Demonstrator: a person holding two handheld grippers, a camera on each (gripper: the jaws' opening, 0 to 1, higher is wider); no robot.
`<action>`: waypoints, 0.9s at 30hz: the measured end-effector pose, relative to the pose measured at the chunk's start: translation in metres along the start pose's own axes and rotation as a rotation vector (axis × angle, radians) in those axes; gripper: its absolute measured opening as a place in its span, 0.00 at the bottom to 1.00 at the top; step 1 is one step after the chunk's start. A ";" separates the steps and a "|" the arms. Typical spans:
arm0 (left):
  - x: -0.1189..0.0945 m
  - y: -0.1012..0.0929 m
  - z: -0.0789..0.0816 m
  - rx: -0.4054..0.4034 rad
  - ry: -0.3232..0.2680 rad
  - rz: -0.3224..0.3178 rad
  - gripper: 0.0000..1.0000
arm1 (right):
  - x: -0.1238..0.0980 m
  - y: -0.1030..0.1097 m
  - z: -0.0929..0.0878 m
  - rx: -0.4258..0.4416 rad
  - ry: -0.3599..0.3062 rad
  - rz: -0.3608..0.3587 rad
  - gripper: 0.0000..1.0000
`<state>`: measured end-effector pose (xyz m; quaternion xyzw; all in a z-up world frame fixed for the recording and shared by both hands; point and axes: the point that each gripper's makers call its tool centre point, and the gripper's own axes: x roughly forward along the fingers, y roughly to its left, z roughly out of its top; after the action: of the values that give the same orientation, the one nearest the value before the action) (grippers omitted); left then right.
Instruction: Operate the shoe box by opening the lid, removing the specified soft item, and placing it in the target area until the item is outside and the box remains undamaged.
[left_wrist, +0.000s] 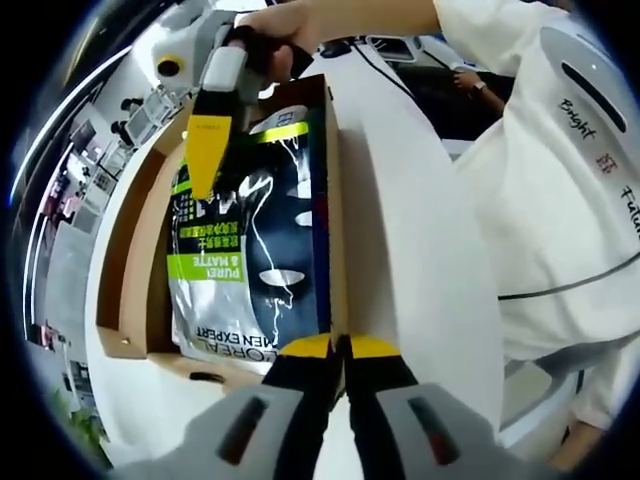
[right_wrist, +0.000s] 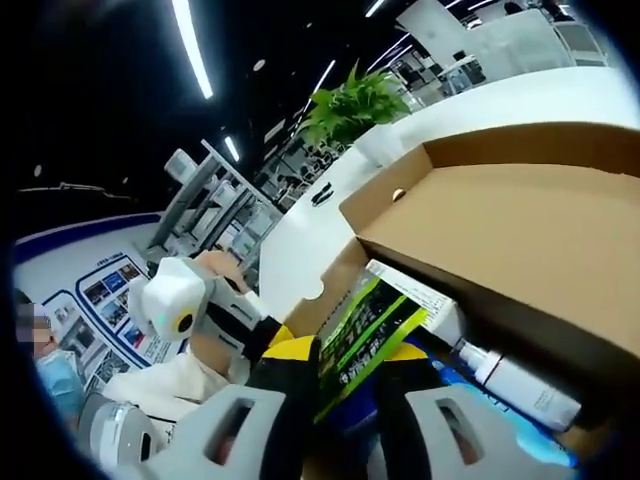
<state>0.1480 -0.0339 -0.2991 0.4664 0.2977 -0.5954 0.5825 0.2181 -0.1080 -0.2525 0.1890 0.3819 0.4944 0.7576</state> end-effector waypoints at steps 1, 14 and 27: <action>0.000 0.000 0.000 0.000 -0.001 0.001 0.03 | 0.001 0.000 0.000 0.005 0.001 -0.001 0.20; 0.000 0.001 0.001 0.006 -0.005 0.003 0.03 | 0.006 -0.001 0.000 0.005 -0.007 -0.040 0.24; 0.000 0.001 0.000 0.006 -0.001 0.002 0.03 | 0.004 0.008 0.012 0.051 -0.056 0.021 0.19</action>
<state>0.1486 -0.0344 -0.2988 0.4680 0.2954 -0.5960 0.5818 0.2232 -0.0997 -0.2416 0.2260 0.3712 0.4867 0.7578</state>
